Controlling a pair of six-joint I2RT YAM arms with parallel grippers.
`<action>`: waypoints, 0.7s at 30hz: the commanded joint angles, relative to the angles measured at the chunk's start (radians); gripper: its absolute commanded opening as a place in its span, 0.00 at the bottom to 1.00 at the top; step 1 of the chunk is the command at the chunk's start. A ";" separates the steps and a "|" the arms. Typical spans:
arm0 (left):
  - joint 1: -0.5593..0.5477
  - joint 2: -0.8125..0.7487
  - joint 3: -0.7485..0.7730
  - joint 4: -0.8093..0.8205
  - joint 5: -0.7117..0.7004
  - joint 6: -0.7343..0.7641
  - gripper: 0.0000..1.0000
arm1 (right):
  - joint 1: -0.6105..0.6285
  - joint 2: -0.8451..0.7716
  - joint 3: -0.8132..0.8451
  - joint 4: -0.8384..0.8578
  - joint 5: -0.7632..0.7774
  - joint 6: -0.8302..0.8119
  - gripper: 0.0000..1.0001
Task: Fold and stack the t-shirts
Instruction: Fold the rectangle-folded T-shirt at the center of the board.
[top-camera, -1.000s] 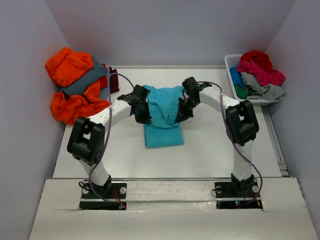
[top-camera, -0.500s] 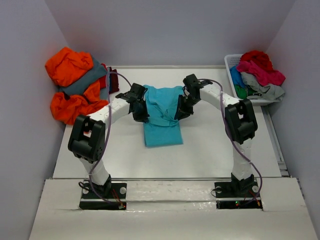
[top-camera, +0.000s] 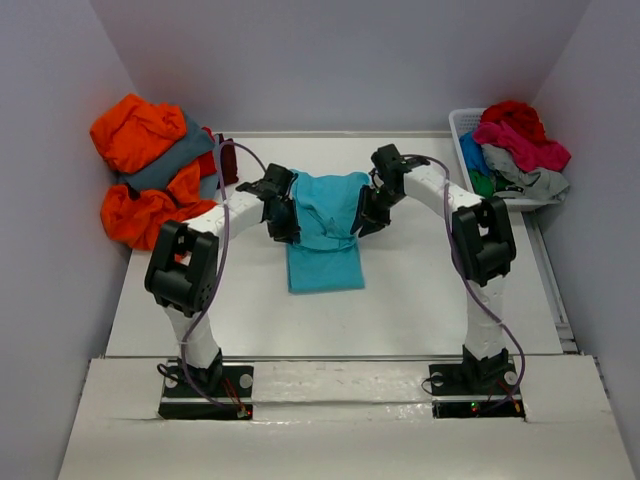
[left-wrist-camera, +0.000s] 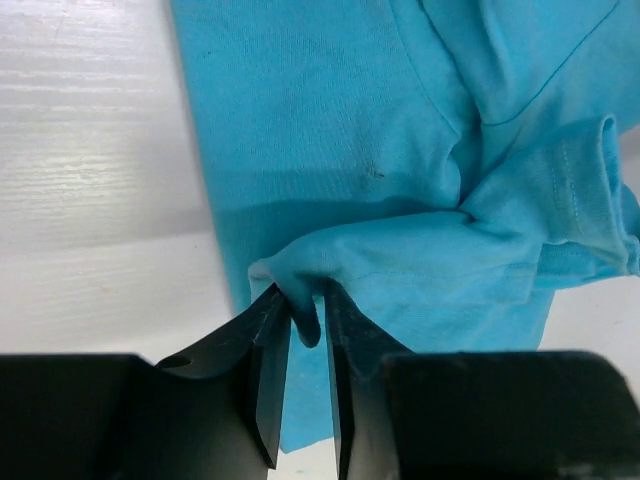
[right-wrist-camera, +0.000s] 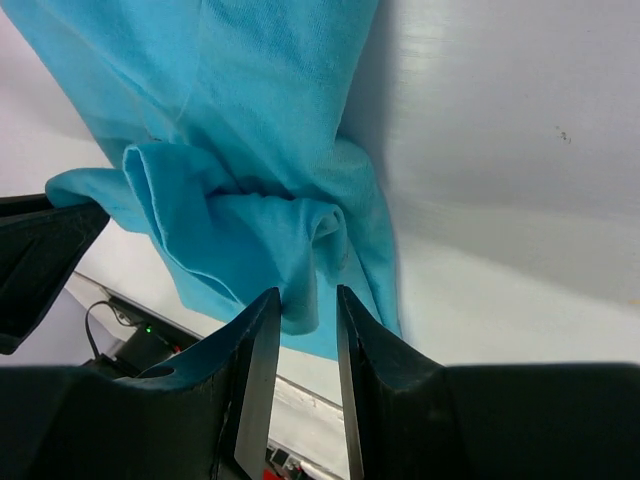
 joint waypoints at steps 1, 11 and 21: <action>0.006 0.016 0.066 -0.011 0.003 0.020 0.33 | -0.005 0.028 0.078 -0.025 -0.019 -0.016 0.35; 0.006 0.045 0.141 -0.035 0.000 0.013 0.62 | -0.005 0.057 0.182 -0.089 0.013 -0.040 0.34; 0.006 0.076 0.227 -0.077 0.017 0.016 0.67 | -0.005 0.179 0.425 -0.221 0.009 -0.075 0.32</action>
